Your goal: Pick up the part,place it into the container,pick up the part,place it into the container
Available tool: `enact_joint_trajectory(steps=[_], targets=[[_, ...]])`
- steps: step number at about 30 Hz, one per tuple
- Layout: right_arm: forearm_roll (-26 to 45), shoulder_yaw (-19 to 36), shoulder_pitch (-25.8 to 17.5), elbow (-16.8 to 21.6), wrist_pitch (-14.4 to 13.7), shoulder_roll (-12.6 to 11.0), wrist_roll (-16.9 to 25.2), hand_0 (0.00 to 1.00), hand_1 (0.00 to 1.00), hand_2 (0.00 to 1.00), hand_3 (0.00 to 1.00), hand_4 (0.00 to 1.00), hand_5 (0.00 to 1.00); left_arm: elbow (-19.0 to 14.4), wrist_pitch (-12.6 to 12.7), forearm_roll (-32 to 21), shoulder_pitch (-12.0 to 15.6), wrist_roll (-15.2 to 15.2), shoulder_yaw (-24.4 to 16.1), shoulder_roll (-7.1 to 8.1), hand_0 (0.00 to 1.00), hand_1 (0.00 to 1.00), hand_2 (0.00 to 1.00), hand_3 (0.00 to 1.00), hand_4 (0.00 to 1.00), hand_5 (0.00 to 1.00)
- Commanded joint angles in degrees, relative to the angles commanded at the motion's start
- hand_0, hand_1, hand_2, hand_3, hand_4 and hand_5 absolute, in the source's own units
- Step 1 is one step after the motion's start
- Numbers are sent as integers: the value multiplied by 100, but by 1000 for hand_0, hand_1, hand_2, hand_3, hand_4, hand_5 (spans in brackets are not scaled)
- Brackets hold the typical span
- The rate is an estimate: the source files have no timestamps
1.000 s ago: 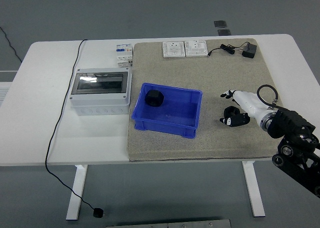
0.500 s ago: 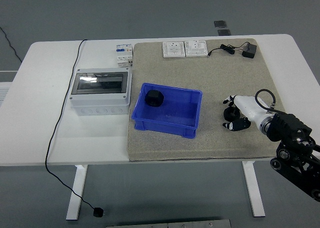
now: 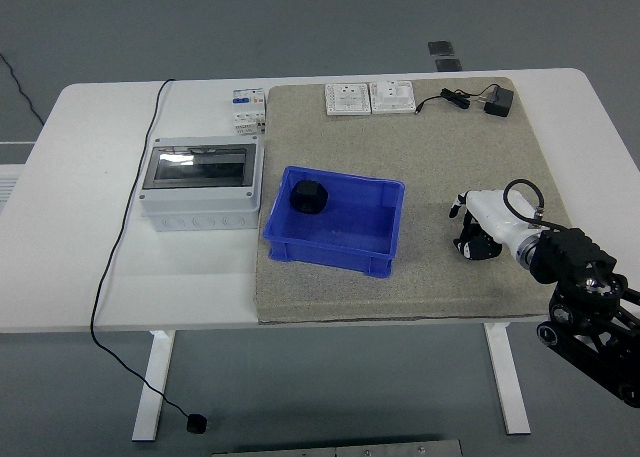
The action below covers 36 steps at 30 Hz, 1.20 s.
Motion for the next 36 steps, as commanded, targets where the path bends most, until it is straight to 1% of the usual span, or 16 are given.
enact_joint_trajectory(steps=[4,8,12,13,14,16,18,19,21,24,25,29,30,31,33,36], targets=[[-54,20,2,-58,-96,-8,59,435,519,514,596,265,2,0,3,-11,-1,-3,8,0,706,567,526,523,538,482],[-47,60,39,-77,-269,-7,162,437,521,515,596,271,2,0,3,-13,-1,-4,11,0,706,568,526,523,537,483],[178,138,65,-63,-451,-24,282,437,521,515,596,271,2,0,2,-7,-4,-4,10,0,706,568,526,523,537,483],[283,176,57,-36,-479,-39,313,370,630,742,780,638,91,0,3,-10,-4,-5,13,0,706,567,527,524,537,482],[405,228,44,18,-468,-65,324,370,630,742,780,638,91,0,5,-18,-4,-7,18,0,706,567,527,524,537,482],[565,349,4,201,-329,-155,246,370,630,742,780,638,91,0,7,-23,-6,-9,22,1,706,567,527,524,537,482],[563,451,-26,432,-122,-277,82,370,630,742,780,638,91,0,12,-43,-4,-11,34,3,706,567,527,524,537,482],[511,477,-25,556,3,-346,-27,387,683,906,998,870,188,0,13,-50,-2,-12,36,5,706,568,527,524,537,482],[414,466,-4,797,299,-470,-287,387,683,906,998,870,188,0,14,-36,-3,-13,27,9,706,568,527,524,537,482],[393,369,37,1034,709,-582,-651,387,683,906,998,870,188,0,13,-30,-3,-13,23,13,706,568,527,524,537,482],[395,338,49,1077,864,-605,-785,354,632,914,998,922,231,0,13,-29,-3,-12,22,13,706,569,526,523,538,485],[401,286,75,1112,1371,-639,-1194,354,632,914,998,922,231,0,12,-17,-1,-9,17,10,706,569,526,523,538,485],[411,278,79,1108,1463,-641,-1241,354,632,914,998,922,231,0,13,-20,0,-9,19,10,706,569,526,523,538,485],[442,261,85,1096,1557,-643,-1293,341,587,850,908,932,267,0,12,-19,1,-8,19,9,706,569,527,523,539,487],[497,230,93,1066,1624,-637,-1342,341,587,850,908,932,267,0,13,-21,2,-10,21,8,706,569,527,523,539,487],[591,177,113,979,1603,-593,-1379,341,587,850,908,932,267,0,12,-17,1,-10,20,7,706,569,527,523,539,487]])
